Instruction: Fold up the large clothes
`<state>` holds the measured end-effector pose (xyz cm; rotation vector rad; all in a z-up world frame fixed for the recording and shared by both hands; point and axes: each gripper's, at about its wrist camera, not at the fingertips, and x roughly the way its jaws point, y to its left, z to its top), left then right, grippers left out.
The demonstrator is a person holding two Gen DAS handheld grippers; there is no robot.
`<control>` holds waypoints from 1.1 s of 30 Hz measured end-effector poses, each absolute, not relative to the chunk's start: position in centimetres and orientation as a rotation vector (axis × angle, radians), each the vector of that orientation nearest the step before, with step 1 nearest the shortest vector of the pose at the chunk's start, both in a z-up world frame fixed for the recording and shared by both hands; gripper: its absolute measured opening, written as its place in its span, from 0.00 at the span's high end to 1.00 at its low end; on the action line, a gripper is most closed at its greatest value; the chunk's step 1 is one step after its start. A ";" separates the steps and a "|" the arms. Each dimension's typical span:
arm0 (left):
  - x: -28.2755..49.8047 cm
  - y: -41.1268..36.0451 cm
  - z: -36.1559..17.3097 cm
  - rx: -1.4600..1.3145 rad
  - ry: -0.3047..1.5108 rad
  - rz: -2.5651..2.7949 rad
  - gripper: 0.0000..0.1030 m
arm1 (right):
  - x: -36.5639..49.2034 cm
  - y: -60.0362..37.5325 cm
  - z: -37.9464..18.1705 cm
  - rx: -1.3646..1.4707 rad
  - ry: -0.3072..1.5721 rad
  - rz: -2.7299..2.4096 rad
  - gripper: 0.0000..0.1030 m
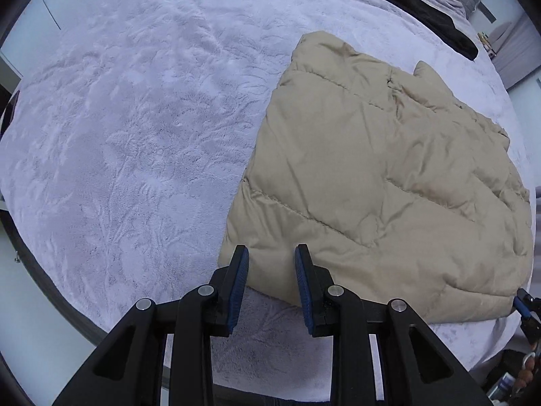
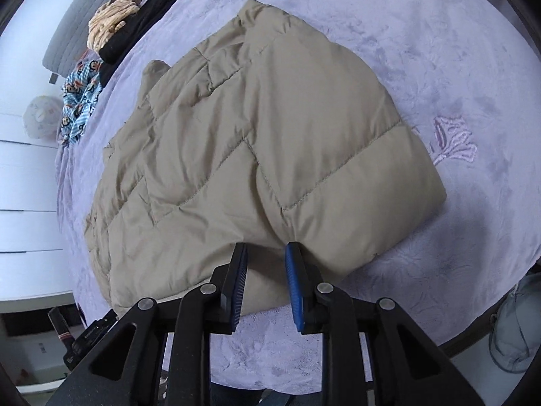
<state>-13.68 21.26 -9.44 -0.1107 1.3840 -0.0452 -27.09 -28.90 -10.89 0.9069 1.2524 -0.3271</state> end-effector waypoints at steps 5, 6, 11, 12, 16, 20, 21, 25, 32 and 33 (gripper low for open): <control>-14.6 19.8 -7.2 -0.074 1.361 -0.043 0.71 | -27.2 -28.5 -9.3 0.869 1.232 -0.259 0.75; -15.0 19.4 -6.8 -0.066 1.359 -0.044 0.71 | -27.2 -28.3 -8.9 0.852 1.230 -0.238 0.75; -17.1 17.6 -5.5 -0.036 1.346 -0.034 0.09 | -27.6 -26.8 -7.9 0.813 1.228 -0.150 0.64; -17.6 17.5 -5.1 -0.034 1.318 -0.030 0.03 | -27.8 -26.6 -7.8 0.808 1.232 -0.137 0.57; -17.9 16.9 -4.8 -0.001 1.305 -0.047 0.03 | -28.3 -25.5 -7.7 0.789 1.244 -0.107 0.55; -16.9 17.0 -4.5 0.029 1.291 -0.058 0.03 | -27.9 -25.1 -7.7 0.816 1.229 -0.113 0.50; -16.6 17.1 -4.5 0.041 1.281 -0.061 0.02 | -27.7 -24.9 -7.7 0.822 1.223 -0.117 0.47; -14.9 18.0 -4.2 0.092 1.266 -0.083 0.01 | -25.7 -23.2 -8.0 0.820 1.219 -0.121 0.45; -11.3 20.8 -4.7 0.085 1.287 -0.127 0.01 | -22.3 -18.7 -8.2 0.789 1.236 -0.110 0.30; -11.0 21.2 -4.9 0.086 1.290 -0.130 0.01 | -21.9 -18.2 -8.1 0.782 1.235 -0.116 0.30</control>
